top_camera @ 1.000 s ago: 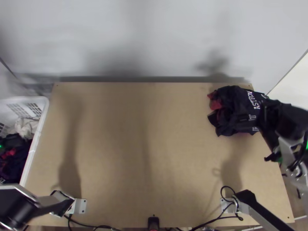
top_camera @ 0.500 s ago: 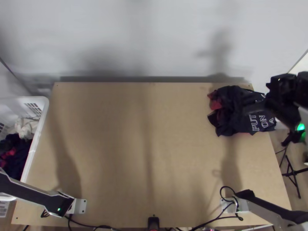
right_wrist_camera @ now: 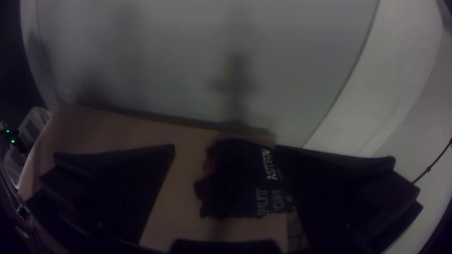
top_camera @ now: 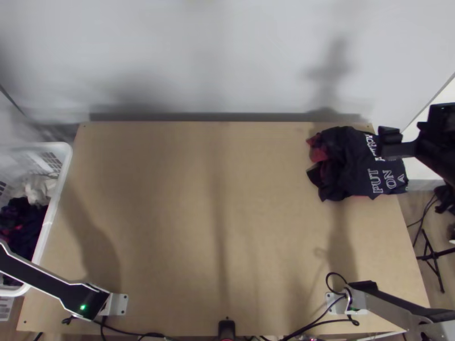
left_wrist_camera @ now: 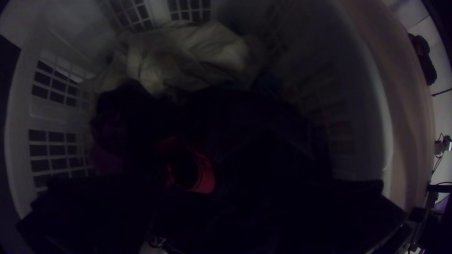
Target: Fold the t-shirt
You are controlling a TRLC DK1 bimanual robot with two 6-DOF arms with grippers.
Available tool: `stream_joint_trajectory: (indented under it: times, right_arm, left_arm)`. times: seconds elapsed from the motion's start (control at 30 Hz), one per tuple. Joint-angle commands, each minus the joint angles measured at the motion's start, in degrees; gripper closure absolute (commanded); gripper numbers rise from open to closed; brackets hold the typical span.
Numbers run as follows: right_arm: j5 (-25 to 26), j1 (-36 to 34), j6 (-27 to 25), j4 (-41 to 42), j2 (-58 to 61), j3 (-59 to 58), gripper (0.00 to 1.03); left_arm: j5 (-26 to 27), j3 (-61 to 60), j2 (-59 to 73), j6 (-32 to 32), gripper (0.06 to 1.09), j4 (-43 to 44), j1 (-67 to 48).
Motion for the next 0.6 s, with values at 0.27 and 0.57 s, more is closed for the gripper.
stream_joint_trajectory:
  times: [0.27, 0.57]
  right_arm:
    - [-0.13, -2.77, 0.25, -0.4, 1.2, 2.85, 0.05]
    - [-0.13, -2.77, 0.25, -0.4, 1.55, 3.03, 0.05]
  left_arm:
    - [-2.04, 2.85, 6.17, 4.4, 0.29, 0.56, -0.08]
    - [-2.04, 5.22, 7.05, 7.04, 0.77, -2.6, -0.34]
